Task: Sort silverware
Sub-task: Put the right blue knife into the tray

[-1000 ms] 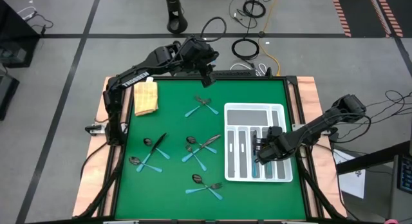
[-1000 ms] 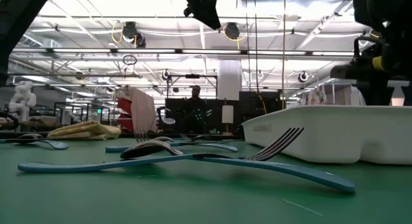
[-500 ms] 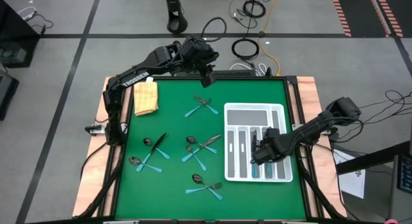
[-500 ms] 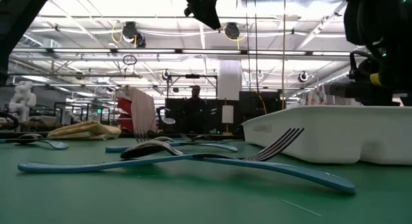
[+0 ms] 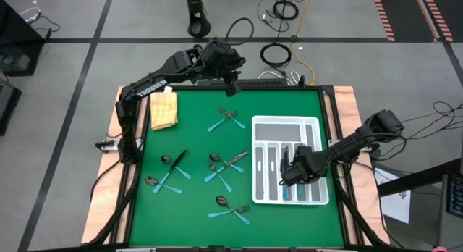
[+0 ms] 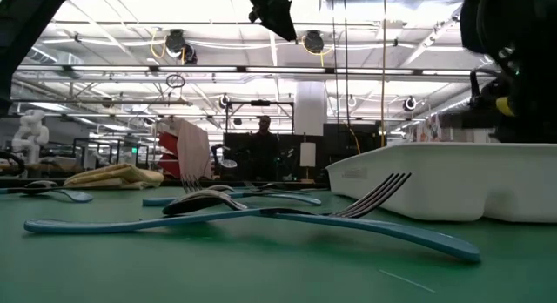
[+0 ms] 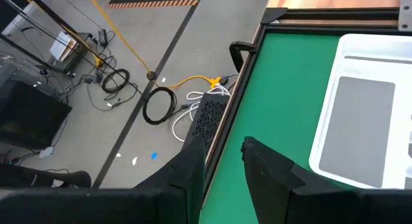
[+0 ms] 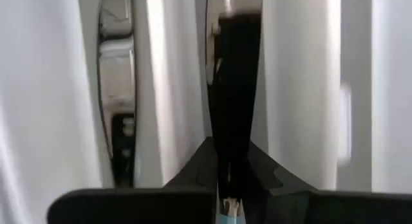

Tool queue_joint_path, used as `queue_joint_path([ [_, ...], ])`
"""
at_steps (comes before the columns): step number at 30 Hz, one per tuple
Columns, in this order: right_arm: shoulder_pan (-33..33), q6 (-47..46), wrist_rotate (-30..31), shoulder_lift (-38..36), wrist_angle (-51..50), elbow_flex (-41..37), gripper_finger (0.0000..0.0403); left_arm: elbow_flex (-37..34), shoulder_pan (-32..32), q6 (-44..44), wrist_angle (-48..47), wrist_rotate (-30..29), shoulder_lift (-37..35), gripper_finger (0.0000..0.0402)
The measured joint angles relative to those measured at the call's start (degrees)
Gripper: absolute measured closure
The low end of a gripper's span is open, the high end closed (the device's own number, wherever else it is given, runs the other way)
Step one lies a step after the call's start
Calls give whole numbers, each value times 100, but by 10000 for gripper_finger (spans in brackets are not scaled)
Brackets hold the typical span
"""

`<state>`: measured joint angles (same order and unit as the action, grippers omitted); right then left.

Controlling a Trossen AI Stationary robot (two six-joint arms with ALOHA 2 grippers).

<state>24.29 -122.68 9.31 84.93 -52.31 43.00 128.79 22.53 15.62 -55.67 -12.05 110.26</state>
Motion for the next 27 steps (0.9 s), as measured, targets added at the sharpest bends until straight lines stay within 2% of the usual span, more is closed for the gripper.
queue_joint_path([
  [4, 2, 61, 70, -311, -344, 254, 397, 0, 91, -7, 3, 0, 0, 290],
  [9, 0, 118, 121, -631, -1305, 777, 397, 0, 178, -5, 64, -4, 0, 290],
  [13, -49, 411, 255, -727, -1356, 1143, 398, 0, 243, 15, 76, -33, -31, 290],
  [27, -706, 1498, 277, 541, -229, 1158, 399, 0, 495, -20, -148, -43, -114, 290],
])
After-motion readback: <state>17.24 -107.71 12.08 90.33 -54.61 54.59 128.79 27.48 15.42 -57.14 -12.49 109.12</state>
